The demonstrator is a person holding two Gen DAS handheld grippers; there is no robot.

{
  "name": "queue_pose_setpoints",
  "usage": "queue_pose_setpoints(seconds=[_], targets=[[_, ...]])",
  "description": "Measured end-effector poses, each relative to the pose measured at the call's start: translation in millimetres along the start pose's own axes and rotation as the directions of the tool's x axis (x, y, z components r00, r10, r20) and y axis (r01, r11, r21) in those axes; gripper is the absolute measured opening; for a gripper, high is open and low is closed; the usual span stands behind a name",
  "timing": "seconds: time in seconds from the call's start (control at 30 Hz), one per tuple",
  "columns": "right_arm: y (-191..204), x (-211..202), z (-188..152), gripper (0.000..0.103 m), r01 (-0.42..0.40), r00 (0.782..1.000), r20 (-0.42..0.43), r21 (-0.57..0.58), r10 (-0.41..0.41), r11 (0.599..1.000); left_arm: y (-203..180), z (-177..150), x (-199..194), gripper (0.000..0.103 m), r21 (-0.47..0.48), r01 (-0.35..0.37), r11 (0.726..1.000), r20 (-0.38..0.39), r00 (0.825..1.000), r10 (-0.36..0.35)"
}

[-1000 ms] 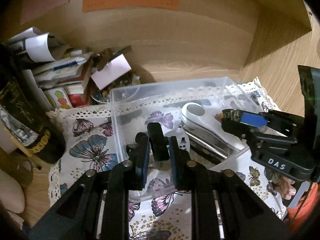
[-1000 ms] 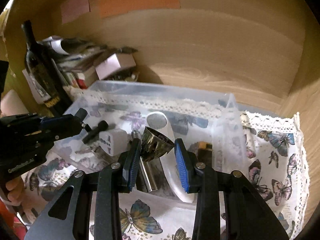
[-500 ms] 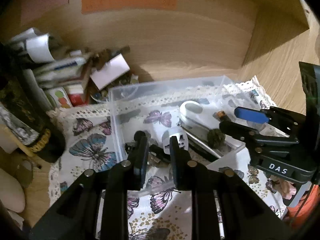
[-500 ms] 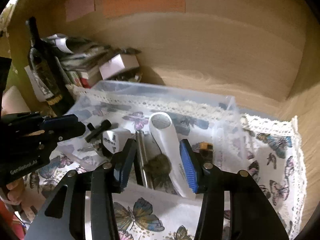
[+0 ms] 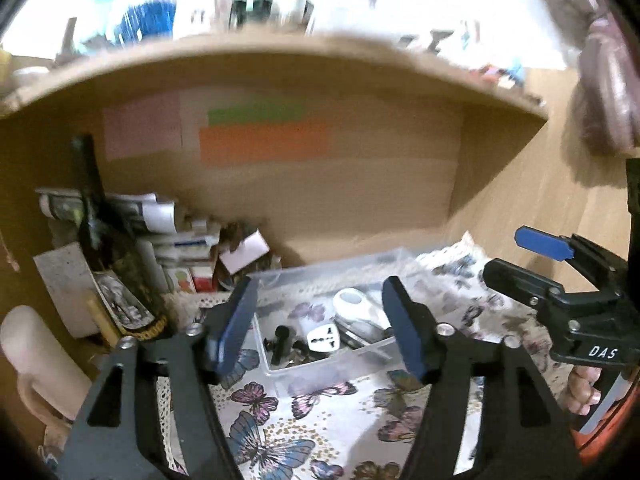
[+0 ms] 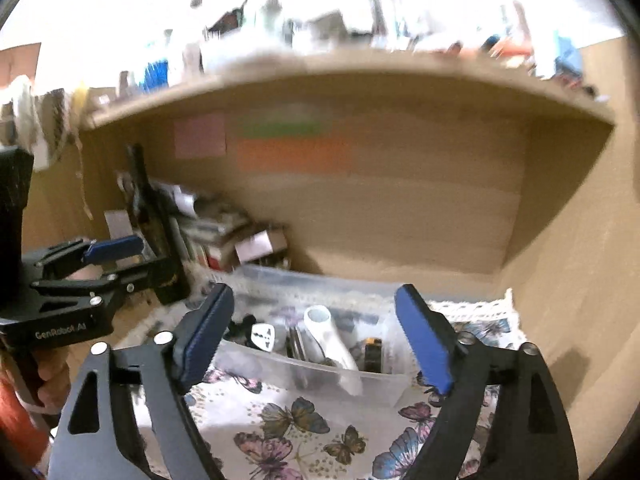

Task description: Organize rigid objects

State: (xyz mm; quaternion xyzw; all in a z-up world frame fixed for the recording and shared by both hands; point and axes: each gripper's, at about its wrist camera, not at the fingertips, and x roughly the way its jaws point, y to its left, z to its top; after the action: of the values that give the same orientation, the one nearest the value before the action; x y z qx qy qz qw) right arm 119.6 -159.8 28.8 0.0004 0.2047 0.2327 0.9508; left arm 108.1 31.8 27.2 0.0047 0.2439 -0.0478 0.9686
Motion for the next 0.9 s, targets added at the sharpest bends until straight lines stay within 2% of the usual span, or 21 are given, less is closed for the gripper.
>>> queue_pose_setpoints(seconds=[0.07,0.13,0.2,0.43,0.9], targets=[[0,-16,1,0.089,0.003,1.0,0.031,0.01,-0.003,1.0,-6,0,-16,0.073,0.002,0.002,1.0,0.034,0.999,-0.002],[1,-30,-1,0.101,0.01,0.998,0.063,0.021,-0.011,1.0,-11,-2,-30,0.084,0.005,-0.007,1.0,0.066,0.998,0.007],[1,-42,-4,0.103,0.012,0.996,0.092,0.028,-0.015,1.0,-16,-5,-42,0.092,0.009,-0.021,1.0,0.098,0.995,0.02],[6,-59,-12,0.103,0.014,0.994,0.104,0.033,-0.017,0.999,-22,-13,-69,0.097,-0.006,-0.028,1.0,0.14,0.99,0.028],[14,-71,-18,0.103,0.019,0.993,0.113,0.022,-0.021,1.0,-25,-19,-76,0.101,-0.004,-0.027,1.0,0.152,0.988,0.027]])
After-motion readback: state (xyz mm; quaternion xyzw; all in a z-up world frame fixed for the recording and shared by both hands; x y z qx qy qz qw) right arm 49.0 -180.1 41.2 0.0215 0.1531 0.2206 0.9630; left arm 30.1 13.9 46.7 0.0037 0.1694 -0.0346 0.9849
